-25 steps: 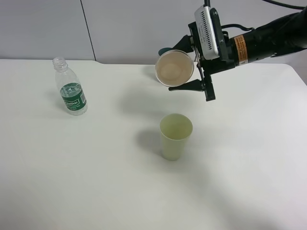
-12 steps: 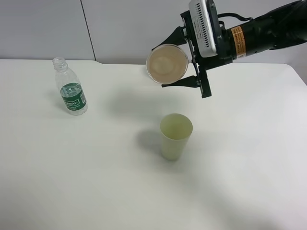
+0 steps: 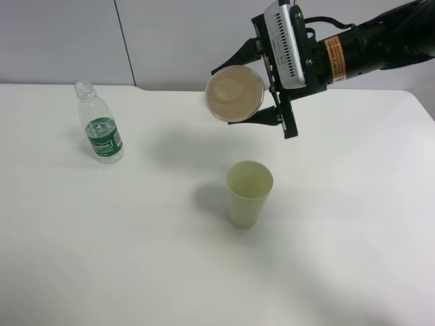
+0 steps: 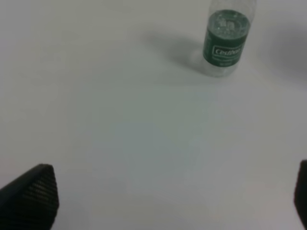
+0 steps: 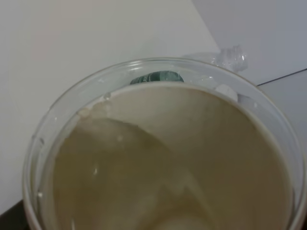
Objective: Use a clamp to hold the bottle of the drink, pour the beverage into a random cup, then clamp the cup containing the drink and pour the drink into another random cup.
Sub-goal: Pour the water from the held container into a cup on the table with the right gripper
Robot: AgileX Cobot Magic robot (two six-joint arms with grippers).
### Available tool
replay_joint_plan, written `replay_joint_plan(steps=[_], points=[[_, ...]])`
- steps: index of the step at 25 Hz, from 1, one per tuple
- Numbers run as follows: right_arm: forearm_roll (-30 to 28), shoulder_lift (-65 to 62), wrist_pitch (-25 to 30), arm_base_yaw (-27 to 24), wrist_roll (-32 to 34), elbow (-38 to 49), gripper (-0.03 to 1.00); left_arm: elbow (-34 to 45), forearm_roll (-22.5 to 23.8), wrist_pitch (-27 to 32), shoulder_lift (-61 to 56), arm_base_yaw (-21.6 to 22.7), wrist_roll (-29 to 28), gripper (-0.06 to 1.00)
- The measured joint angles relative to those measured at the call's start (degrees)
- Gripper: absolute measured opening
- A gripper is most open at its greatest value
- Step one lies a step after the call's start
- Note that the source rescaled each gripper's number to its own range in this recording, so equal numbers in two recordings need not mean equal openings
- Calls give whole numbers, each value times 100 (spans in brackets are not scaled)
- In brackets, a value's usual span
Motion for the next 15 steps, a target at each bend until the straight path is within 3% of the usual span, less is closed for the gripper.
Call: replay_joint_plan(steps=[15], points=[[0,0,-86,0,-525,0,0,0,0,0,0,0,0,100]])
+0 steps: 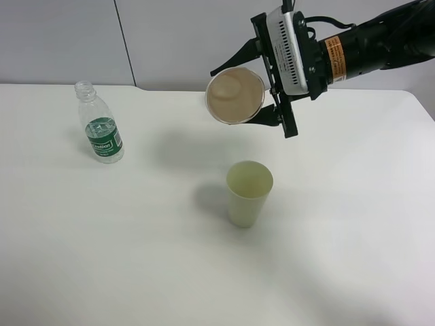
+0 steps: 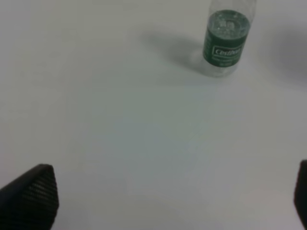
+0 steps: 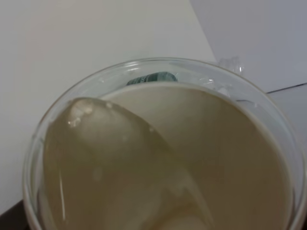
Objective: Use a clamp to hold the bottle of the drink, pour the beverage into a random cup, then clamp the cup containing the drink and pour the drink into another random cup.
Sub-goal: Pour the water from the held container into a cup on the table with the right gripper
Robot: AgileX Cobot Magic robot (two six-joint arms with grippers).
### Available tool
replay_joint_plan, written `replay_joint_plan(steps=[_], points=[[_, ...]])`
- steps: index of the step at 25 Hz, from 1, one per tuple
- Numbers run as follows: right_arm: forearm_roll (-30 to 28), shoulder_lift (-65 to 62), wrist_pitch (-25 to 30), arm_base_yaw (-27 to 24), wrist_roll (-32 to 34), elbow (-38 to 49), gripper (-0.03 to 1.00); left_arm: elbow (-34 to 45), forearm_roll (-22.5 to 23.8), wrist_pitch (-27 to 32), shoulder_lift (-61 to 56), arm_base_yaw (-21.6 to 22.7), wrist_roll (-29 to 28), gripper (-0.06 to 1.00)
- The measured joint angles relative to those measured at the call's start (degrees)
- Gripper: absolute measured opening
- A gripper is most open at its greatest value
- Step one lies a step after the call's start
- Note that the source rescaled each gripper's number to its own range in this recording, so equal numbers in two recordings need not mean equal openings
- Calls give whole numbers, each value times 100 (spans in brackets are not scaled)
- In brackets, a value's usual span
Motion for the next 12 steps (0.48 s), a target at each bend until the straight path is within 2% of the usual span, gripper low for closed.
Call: replay_joint_plan(steps=[12], points=[[0,0,-151,0,-20,0,0,0,0,0,0,0,0,100]])
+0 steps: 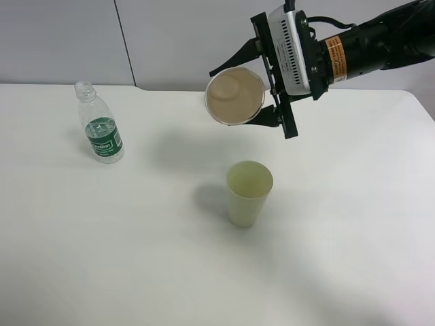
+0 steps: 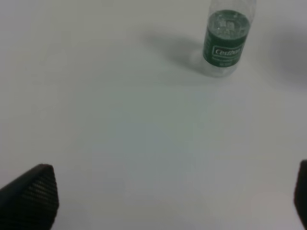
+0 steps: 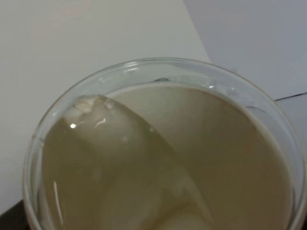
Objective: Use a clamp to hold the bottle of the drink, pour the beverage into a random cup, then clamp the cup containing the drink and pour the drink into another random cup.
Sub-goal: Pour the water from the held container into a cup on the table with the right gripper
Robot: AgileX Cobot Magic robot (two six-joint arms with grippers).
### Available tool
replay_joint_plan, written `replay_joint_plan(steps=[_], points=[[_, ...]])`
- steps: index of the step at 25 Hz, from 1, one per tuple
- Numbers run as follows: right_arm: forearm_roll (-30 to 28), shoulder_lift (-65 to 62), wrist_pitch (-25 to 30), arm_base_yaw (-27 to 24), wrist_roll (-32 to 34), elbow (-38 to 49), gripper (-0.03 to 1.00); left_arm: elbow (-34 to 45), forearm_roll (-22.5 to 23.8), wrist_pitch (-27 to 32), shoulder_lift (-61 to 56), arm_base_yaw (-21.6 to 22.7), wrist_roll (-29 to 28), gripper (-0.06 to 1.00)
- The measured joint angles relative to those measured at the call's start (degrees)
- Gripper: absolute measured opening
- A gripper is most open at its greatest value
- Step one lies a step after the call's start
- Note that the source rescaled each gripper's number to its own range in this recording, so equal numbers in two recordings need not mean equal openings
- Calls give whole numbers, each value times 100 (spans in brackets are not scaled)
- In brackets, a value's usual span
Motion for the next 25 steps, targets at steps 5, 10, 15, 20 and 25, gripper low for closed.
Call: replay_joint_plan(steps=[5,10,15,20,25], points=[[0,0,-86,0,0,0,0,0,0,0,0,0,0,100],[0,-23,-86,0,0,0,0,0,0,0,0,0,0,100],[0,-164,-86,0,-139,226,0,0,0,0,0,0,-33,100],[-40,-286,-62,0,-282,363,0,0,0,0,0,0,0,100],[-40,-383,-44,0,-282,363,0,0,0,0,0,0,0,100]])
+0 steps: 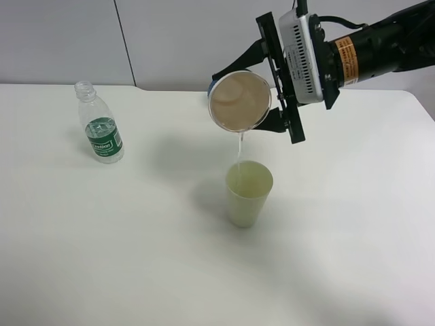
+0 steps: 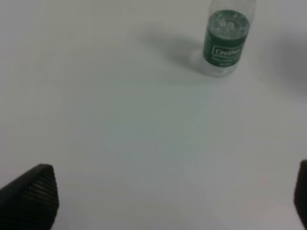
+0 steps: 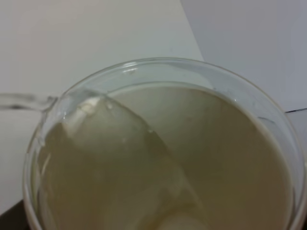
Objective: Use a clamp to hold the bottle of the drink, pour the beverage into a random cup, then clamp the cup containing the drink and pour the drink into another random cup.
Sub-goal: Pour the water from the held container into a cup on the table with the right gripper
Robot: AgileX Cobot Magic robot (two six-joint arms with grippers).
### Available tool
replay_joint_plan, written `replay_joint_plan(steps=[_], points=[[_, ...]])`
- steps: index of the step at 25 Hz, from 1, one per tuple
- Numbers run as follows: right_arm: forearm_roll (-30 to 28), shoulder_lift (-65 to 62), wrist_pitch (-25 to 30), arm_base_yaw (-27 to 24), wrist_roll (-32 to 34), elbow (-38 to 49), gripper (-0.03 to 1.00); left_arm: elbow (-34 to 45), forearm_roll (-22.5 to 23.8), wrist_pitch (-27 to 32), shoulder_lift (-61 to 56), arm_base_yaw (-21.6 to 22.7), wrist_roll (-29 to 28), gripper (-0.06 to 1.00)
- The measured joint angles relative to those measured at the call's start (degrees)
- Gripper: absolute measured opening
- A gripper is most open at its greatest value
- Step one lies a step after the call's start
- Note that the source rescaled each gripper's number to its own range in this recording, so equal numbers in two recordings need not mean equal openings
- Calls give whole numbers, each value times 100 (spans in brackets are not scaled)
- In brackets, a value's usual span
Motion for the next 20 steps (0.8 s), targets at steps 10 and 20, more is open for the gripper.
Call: replay_joint_plan(steps=[10,20], points=[[0,-66,55,0,-112,17,0,0,0,0,0,0,0,100],[0,-66,193,0,-539,17,0,0,0,0,0,0,0,100]])
